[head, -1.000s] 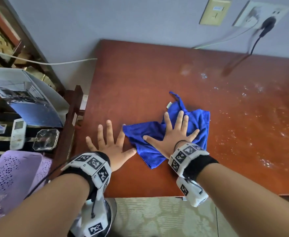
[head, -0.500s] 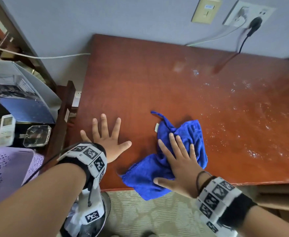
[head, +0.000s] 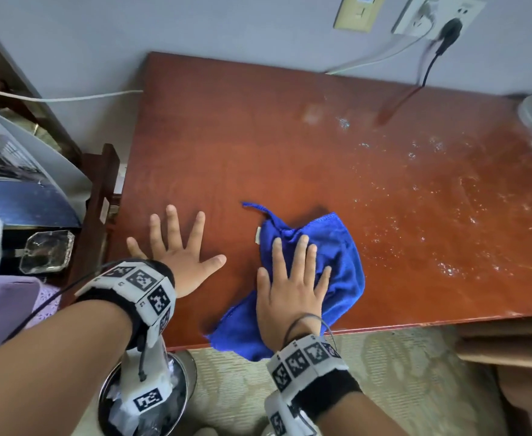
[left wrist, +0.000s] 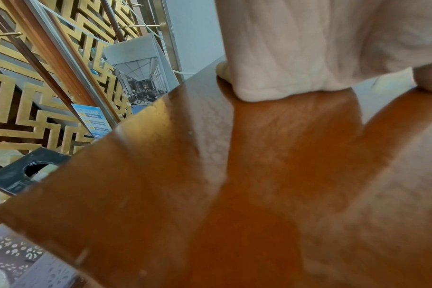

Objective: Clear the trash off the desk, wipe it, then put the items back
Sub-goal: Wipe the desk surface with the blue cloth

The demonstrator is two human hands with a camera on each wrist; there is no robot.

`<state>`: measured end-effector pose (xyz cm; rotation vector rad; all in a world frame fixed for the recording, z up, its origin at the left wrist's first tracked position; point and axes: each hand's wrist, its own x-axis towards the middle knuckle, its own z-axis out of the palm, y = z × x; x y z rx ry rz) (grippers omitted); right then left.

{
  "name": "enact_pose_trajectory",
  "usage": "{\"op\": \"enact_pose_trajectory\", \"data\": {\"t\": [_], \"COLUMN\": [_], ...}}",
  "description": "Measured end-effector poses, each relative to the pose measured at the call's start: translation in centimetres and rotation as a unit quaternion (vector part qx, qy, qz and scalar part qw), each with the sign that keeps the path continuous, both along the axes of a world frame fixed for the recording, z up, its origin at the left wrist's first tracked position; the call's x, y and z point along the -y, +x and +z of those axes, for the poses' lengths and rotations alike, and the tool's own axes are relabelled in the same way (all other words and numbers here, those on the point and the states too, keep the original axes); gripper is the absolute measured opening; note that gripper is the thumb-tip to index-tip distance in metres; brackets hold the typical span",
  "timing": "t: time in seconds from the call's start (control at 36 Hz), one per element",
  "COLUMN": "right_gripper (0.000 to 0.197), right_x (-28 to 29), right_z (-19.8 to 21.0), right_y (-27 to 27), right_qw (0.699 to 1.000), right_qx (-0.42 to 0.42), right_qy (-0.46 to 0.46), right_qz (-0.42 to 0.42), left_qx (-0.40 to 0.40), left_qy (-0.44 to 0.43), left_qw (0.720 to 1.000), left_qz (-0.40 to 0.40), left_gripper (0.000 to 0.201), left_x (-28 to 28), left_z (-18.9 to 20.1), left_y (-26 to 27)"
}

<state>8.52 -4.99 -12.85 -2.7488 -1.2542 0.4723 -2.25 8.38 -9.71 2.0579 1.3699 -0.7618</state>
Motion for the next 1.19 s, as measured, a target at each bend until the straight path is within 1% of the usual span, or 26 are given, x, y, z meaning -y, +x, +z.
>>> {"op": "enact_pose_trajectory", "data": {"t": [0.06, 0.11, 0.19, 0.33, 0.39, 0.47, 0.56, 0.61, 0.64, 0.69, 0.75, 0.81, 0.86, 0.92, 1.03, 1.11, 1.19], "right_gripper": [0.065, 0.063, 0.058, 0.051, 0.049, 0.048, 0.048, 0.051, 0.052, 0.048, 0.047, 0.054, 0.065, 0.070, 0.066, 0.061, 0.058], "right_x": [1.0, 2.1, 3.7, 5.0, 5.4, 6.0, 6.6, 7.1, 7.4, 8.0, 8.2, 7.6, 6.6, 5.5, 4.8, 5.3, 6.4], "right_z": [0.2, 0.3, 0.4, 0.3, 0.5, 0.6, 0.9, 1.3, 1.4, 1.4, 0.9, 0.3, 0.1, 0.2, 0.2, 0.5, 0.5], "right_y": [0.4, 1.0, 2.4, 5.4, 7.1, 10.4, 13.1, 13.4, 13.1, 12.1, 10.9, 9.3, 7.6, 6.3, 5.8, 6.4, 7.5], "right_qw": [0.999, 0.995, 0.987, 0.973, 0.960, 0.931, 0.915, 0.921, 0.929, 0.947, 0.961, 0.973, 0.985, 0.992, 0.997, 0.999, 0.997], "right_qx": [0.013, -0.002, -0.012, 0.002, -0.005, -0.022, -0.040, -0.068, -0.086, -0.086, -0.055, -0.036, -0.039, -0.052, -0.037, -0.043, -0.052], "right_qy": [0.020, 0.013, 0.030, -0.001, -0.004, -0.006, 0.006, 0.052, 0.094, 0.192, 0.244, 0.228, 0.164, 0.101, 0.036, 0.018, 0.020], "right_qz": [0.043, 0.095, 0.156, 0.232, 0.279, 0.363, 0.402, 0.379, 0.347, 0.244, 0.113, 0.009, -0.038, -0.058, -0.062, -0.018, 0.061], "left_qx": [0.001, -0.001, -0.004, -0.008, -0.007, -0.007, -0.011, -0.014, -0.015, -0.016, -0.019, -0.021, -0.022, -0.021, -0.021, -0.014, -0.014], "left_qy": [-0.001, -0.001, -0.002, 0.000, 0.003, 0.002, 0.001, 0.001, 0.000, 0.004, 0.012, 0.016, 0.018, 0.019, 0.020, 0.020, 0.017], "left_qw": [1.000, 1.000, 1.000, 1.000, 1.000, 1.000, 1.000, 1.000, 1.000, 1.000, 1.000, 0.999, 0.999, 0.999, 0.999, 0.999, 0.999], "left_qz": [0.001, 0.000, 0.000, 0.001, 0.004, 0.009, 0.014, 0.017, 0.018, 0.020, 0.021, 0.023, 0.024, 0.022, 0.020, 0.024, 0.025], "left_gripper": [0.082, 0.081, 0.082, 0.083, 0.083, 0.083, 0.083, 0.083, 0.083, 0.083, 0.083, 0.082, 0.082, 0.082, 0.082, 0.082, 0.083], "left_x": [0.0, 0.0, 0.0, 0.1, 0.2, 0.2, 0.2, 0.2, 0.2, 0.2, 0.3, 0.3, 0.3, 0.3, 0.4, 0.4, 0.4], "left_z": [0.1, 0.2, 0.1, 0.1, 0.1, 0.1, 0.2, 0.2, 0.2, 0.2, 0.1, 0.0, 0.0, 0.0, 0.1, 0.1, 0.2], "left_y": [0.0, 0.0, 0.0, 0.0, 0.0, 0.1, 0.2, 0.2, 0.2, 0.2, 0.3, 0.3, 0.3, 0.3, 0.2, 0.2, 0.2]}}
